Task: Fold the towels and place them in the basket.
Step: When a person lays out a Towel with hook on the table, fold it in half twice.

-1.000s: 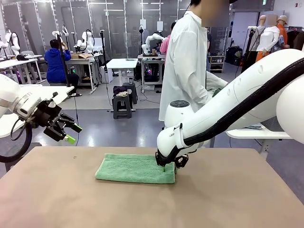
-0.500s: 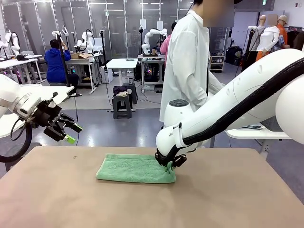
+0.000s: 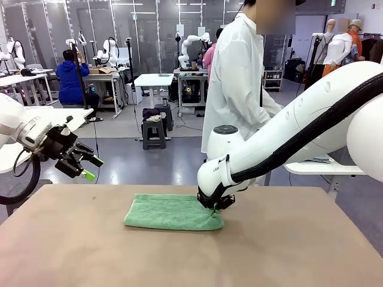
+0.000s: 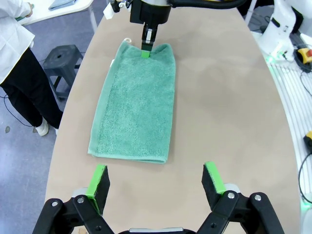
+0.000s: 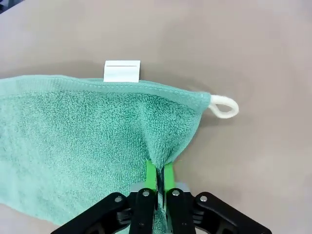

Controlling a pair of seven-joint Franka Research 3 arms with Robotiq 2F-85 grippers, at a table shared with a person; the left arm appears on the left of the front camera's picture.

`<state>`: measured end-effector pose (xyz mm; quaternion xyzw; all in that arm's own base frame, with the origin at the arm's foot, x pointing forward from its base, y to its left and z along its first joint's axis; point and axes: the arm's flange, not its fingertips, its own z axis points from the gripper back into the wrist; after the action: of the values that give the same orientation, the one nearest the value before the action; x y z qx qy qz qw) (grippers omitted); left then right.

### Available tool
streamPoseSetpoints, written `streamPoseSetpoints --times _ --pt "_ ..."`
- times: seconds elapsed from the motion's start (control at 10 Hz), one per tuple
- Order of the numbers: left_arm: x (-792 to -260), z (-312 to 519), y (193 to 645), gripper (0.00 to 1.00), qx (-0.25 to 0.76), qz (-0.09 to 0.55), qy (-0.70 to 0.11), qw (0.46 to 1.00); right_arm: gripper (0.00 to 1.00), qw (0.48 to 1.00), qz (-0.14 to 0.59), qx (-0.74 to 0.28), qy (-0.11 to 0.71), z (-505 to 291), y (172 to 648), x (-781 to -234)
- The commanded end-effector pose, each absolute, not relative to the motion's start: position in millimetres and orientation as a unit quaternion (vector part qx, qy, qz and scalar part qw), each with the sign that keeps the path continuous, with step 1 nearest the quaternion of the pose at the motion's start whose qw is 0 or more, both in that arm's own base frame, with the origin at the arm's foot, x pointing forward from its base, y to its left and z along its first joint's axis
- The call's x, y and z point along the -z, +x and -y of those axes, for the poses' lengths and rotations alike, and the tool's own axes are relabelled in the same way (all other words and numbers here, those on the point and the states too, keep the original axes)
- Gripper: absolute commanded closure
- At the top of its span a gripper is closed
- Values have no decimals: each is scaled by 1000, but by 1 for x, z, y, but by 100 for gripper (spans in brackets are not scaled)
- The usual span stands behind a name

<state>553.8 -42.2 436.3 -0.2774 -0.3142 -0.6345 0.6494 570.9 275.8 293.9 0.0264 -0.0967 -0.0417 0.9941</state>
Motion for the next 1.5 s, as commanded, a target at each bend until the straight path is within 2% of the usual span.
streamPoseSetpoints --times 0.0,0.3,0.6,1.0,1.4 --pt "-437 42 554 4 634 315 -278 649 100 994 108 29 -6 -245 572 -288" --pt "-437 42 554 4 634 315 -278 649 100 992 124 7 -14 -198 571 -299" --pt "-437 42 554 4 634 315 -278 649 100 987 161 -3 6 -208 568 -340" --pt "-437 42 554 4 634 315 -278 649 100 983 175 -15 -50 -295 548 -403" --pt "-437 42 554 4 634 315 -278 649 100 984 169 -1 -59 -393 537 -409"
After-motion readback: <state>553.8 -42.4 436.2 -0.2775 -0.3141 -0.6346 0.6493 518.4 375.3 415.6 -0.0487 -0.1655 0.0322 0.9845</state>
